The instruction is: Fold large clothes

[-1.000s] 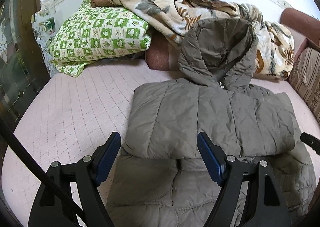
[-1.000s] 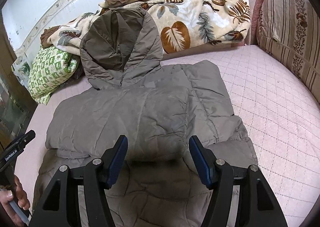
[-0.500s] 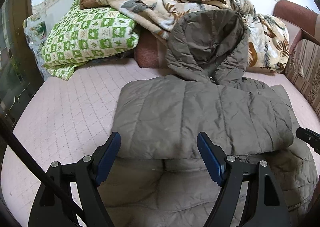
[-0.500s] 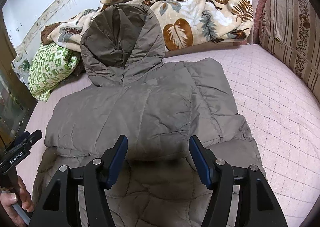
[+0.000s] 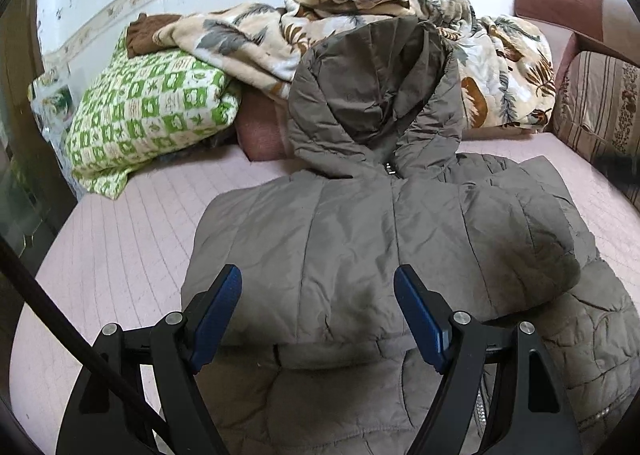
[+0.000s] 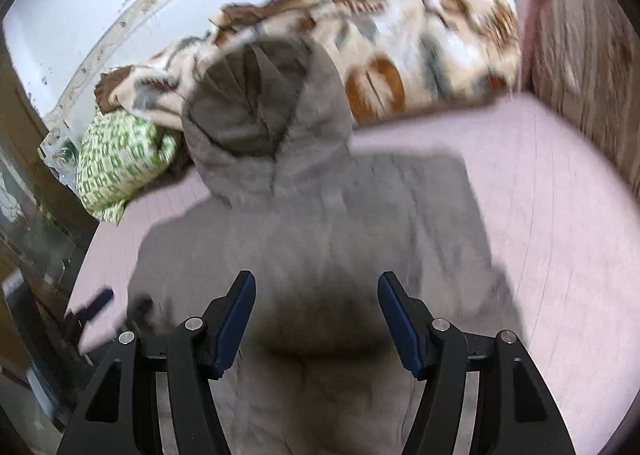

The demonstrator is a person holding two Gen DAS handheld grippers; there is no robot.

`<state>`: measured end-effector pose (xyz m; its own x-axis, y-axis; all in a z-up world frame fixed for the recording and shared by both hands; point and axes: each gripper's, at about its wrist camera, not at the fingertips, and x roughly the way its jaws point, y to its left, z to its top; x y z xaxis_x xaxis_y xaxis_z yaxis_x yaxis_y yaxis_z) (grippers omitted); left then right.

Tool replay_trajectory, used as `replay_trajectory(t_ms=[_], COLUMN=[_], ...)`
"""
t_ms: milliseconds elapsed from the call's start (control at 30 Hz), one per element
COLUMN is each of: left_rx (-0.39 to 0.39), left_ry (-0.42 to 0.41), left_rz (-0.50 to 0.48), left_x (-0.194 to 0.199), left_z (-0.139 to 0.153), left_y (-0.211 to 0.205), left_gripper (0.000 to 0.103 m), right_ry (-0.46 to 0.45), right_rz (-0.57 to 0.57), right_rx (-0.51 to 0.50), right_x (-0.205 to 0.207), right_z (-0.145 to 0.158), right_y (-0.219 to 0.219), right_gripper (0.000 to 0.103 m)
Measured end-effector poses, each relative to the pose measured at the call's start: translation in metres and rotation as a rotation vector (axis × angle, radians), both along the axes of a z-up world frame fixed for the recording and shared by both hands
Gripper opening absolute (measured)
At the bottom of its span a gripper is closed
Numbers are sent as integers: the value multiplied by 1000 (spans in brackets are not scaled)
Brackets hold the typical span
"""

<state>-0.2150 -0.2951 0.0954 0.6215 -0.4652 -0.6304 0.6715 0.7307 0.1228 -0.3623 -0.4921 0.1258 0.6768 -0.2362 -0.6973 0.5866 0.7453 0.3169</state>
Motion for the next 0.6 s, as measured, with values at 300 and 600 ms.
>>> replay_trajectory(t_ms=[300, 600], left_rx=[-46, -84], left_ry=[44, 81], left_rz=[6, 22], left_x=[15, 34], left_z=[-9, -7], left_y=[-1, 9], left_gripper=[78, 78], right_ry=[-125, -121], right_rz=[-61, -139], right_rx=[118, 207], right_x=[108, 224], right_z=[85, 65], right_y=[-51, -105], right_gripper=[68, 65])
